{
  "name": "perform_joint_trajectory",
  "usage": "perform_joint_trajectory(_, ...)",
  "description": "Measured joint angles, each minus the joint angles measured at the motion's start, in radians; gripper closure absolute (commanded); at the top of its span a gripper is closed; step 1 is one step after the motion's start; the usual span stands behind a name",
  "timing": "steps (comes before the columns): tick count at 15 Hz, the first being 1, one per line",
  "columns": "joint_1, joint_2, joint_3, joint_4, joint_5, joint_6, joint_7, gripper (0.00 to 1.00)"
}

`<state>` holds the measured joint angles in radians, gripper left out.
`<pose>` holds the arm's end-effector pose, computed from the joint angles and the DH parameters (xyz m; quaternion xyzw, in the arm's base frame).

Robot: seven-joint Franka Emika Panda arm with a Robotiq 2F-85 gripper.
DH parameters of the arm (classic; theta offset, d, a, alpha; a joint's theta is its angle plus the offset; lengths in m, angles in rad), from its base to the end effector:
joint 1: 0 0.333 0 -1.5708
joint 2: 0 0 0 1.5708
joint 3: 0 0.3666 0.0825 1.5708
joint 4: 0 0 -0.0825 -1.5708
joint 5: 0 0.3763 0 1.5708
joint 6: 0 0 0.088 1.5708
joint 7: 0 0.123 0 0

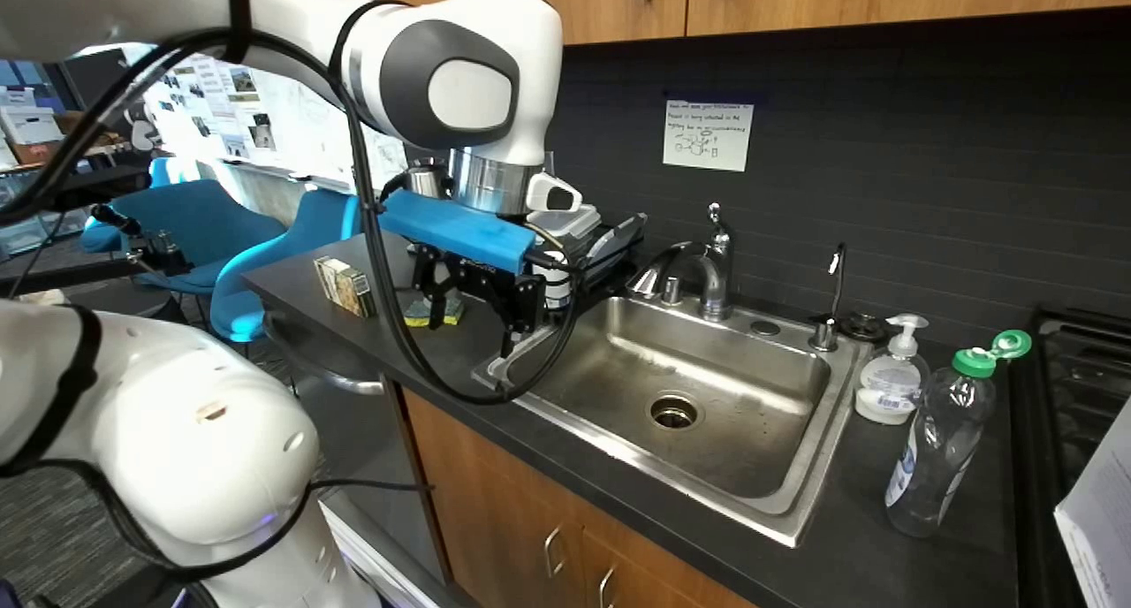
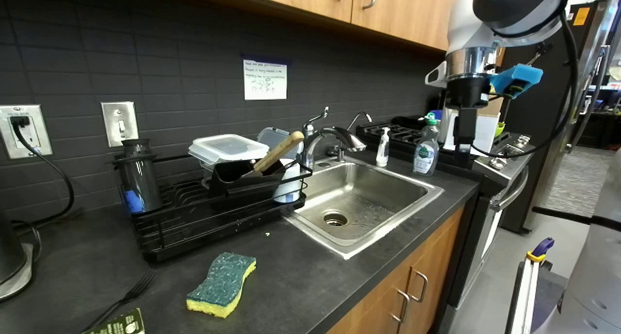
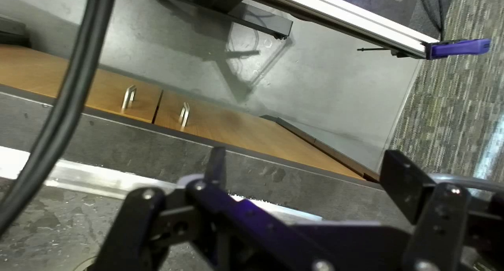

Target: Move the white mug to the left side of the dishrack.

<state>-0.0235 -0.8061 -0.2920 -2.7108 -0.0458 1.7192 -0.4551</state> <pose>0.2284 -0.0850 0.4550 -0.9831 -0.1283 0.0688 0.1113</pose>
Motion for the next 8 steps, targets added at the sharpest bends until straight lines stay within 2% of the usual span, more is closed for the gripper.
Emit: perform_joint_trajectory(8, 0.01, 0.0, 0.022, 0.0, 0.005, 0.017, 0.0, 0.0)
